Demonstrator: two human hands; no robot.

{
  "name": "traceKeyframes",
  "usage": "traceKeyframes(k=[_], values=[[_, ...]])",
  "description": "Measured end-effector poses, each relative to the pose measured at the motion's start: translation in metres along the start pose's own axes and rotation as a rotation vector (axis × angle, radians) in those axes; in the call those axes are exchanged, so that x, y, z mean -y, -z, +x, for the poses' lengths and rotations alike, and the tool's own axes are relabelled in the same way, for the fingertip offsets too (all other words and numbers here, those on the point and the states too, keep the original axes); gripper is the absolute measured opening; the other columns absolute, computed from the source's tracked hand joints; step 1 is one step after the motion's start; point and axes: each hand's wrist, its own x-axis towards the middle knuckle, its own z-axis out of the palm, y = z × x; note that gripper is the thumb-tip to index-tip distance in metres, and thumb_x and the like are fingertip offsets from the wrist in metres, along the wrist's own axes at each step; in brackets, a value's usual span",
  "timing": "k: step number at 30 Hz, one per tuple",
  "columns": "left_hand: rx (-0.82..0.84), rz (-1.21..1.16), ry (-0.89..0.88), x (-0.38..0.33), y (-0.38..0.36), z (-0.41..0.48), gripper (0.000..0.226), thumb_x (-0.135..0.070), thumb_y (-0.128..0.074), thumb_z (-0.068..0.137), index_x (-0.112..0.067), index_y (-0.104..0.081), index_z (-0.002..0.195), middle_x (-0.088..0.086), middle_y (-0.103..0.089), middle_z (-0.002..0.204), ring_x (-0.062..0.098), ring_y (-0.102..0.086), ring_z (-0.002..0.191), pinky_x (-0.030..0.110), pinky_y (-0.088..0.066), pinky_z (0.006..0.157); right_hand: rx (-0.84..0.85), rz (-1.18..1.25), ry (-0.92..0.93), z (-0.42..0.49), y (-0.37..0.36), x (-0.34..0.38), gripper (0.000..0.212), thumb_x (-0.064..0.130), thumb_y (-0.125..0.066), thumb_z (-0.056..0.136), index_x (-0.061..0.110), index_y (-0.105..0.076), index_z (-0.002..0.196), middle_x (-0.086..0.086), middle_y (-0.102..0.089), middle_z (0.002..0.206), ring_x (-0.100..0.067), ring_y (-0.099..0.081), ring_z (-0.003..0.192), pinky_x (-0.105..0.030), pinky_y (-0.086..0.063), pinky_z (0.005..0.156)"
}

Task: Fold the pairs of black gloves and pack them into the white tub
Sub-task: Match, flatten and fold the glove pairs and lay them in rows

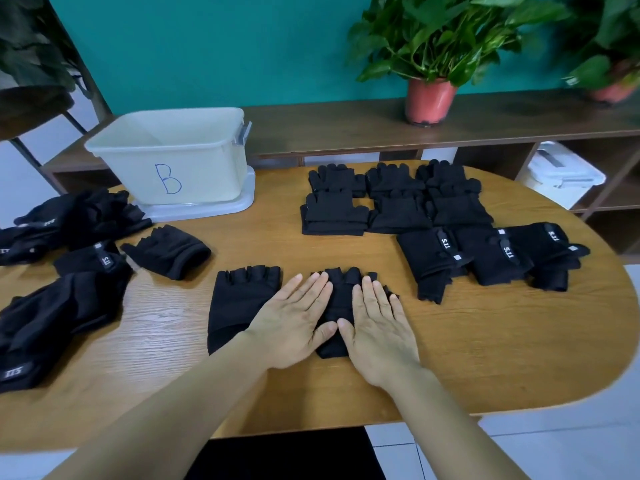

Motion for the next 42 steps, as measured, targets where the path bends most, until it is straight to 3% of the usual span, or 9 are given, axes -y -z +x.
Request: traceKeyframes(k=[4,9,17,22,28,31,42], values=[[0.018,0.037,-0.020,0.001,0.014,0.000,0.098,-0.069,0.028,0.078,-0.011,0.012,0.155,0.006,0.018,0.164,0.014,0.022,0.149,0.035,0.023,0.118,0.020,0.005,0.001,0.001,0.009,0.002,0.062,0.046,-0.008,0.105,0.014,0.014,0.154,-0.004,0.023,0.161,-0.015,0.025,0.147,-0.041,0.014,0.121],[-0.092,-0.035,0.037,0.019,0.038,-0.014,0.074,-0.055,-0.005,0.099,-0.011,0.008,0.157,0.003,0.016,0.165,0.011,0.020,0.150,0.030,0.019,0.120,-0.207,0.112,0.076,0.000,0.034,0.012,0.057,0.040,-0.016,0.107,0.015,-0.005,0.157,-0.001,-0.004,0.165,-0.012,0.009,0.151,-0.034,0.007,0.122],[-0.170,-0.104,0.157,0.076,0.043,-0.079,0.077,-0.057,-0.003,0.095,-0.013,0.006,0.157,-0.001,0.012,0.165,0.008,0.018,0.150,0.022,0.017,0.118,-0.374,0.119,0.149,0.015,0.065,0.065,0.056,0.036,-0.022,0.107,0.015,-0.013,0.157,-0.002,-0.021,0.163,-0.014,-0.004,0.152,-0.032,0.001,0.123],[-0.209,-0.157,0.229,0.127,0.025,-0.126,0.098,-0.071,0.020,0.081,-0.011,0.003,0.157,0.001,0.007,0.165,0.006,0.019,0.148,0.019,0.020,0.115,-0.367,0.105,0.201,0.027,0.065,0.101,0.055,0.035,-0.022,0.107,0.016,-0.013,0.157,0.000,-0.025,0.161,-0.013,-0.005,0.151,-0.030,0.003,0.122],[-0.276,-0.168,0.357,0.177,0.012,-0.155,0.095,-0.072,0.011,0.086,-0.012,-0.004,0.159,-0.003,0.005,0.164,0.005,0.012,0.150,0.018,0.018,0.116,-0.326,0.076,0.247,0.048,0.066,0.136,0.054,0.035,-0.022,0.107,0.016,-0.011,0.157,0.000,-0.023,0.162,-0.012,-0.001,0.151,-0.031,0.003,0.122],[-0.300,-0.171,0.405,0.197,0.008,-0.158,0.086,-0.062,0.001,0.089,-0.012,-0.007,0.159,-0.002,0.003,0.164,0.006,0.009,0.151,0.018,0.016,0.117,-0.313,0.068,0.289,0.064,0.066,0.157,0.054,0.035,-0.021,0.107,0.017,-0.011,0.157,0.001,-0.022,0.162,-0.012,-0.001,0.152,-0.032,0.004,0.122],[-0.375,-0.162,0.413,0.242,-0.014,-0.155,0.076,-0.053,-0.010,0.096,-0.010,-0.022,0.157,0.002,-0.013,0.165,0.011,-0.005,0.152,0.022,0.009,0.120,-0.240,0.037,0.432,0.114,0.044,0.220,0.051,0.031,-0.026,0.107,0.019,-0.019,0.156,-0.002,-0.023,0.162,-0.015,-0.003,0.152,-0.033,0.005,0.121]])
